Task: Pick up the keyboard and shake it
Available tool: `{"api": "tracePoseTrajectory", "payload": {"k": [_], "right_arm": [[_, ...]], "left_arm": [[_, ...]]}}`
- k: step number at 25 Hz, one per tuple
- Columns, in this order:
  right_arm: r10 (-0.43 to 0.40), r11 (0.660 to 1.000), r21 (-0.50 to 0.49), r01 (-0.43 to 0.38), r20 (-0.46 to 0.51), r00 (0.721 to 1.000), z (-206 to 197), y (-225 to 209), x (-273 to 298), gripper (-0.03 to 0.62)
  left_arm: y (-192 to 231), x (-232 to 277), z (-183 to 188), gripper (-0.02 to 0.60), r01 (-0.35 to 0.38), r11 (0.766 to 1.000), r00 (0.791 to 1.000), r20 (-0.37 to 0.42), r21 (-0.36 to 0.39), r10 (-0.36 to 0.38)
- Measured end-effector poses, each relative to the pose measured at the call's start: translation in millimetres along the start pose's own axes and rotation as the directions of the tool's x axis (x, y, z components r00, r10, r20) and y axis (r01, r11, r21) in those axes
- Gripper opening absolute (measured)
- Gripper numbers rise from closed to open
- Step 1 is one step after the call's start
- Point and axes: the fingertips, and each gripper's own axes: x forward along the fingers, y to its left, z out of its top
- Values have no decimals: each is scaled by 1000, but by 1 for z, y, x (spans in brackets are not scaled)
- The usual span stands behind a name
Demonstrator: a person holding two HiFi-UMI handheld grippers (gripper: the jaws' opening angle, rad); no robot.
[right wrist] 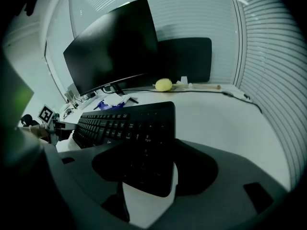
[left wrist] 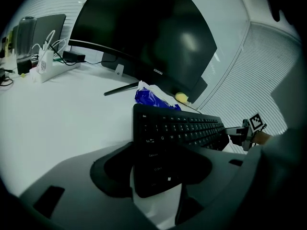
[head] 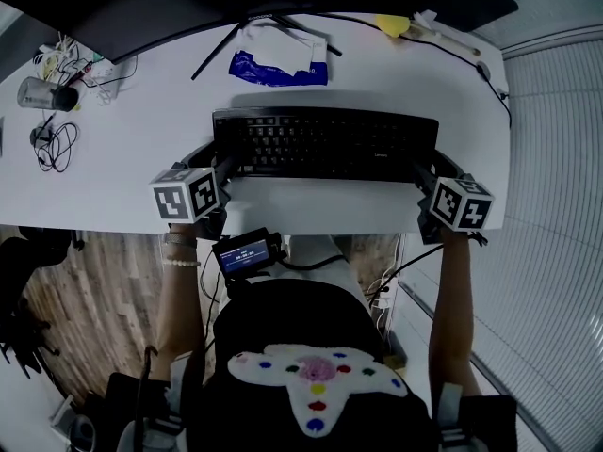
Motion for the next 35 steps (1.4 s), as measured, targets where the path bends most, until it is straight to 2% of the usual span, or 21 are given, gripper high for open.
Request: {"api": "tracePoseTrajectory", "payload": {"k": [6, 9, 12, 19, 29, 32, 35], "right_arm": [[-105, 984, -129, 124, 143, 984, 50, 12, -50, 279], [-153, 958, -205, 200, 224, 963, 77, 23, -80, 279], [-189, 924, -269, 273, 300, 935, 103, 39, -103, 279], [-228, 823, -370, 430, 478, 848, 150, 78, -160, 279], [-211, 678, -408, 612, 690, 693, 199, 161, -266, 279], [-190, 611, -444, 655, 720, 667, 197, 177, -285, 279], [-164, 577, -450, 681, 754, 637, 195, 184, -290, 279]], "left_arm": [[-12, 0, 24, 252, 92, 996, 986, 141, -5, -91], [-21, 2, 36, 251, 154, 988, 967, 209, -13, -148], [-24, 2, 51, 246, 219, 976, 937, 282, -13, -207], [-36, -5, 89, 245, 319, 947, 837, 461, 28, -296], [-69, -54, 138, 245, 444, 891, 661, 636, 96, -398], [-72, -66, 148, 245, 466, 878, 613, 675, 111, -410], [-71, -67, 153, 245, 472, 872, 574, 706, 129, -415]]}}
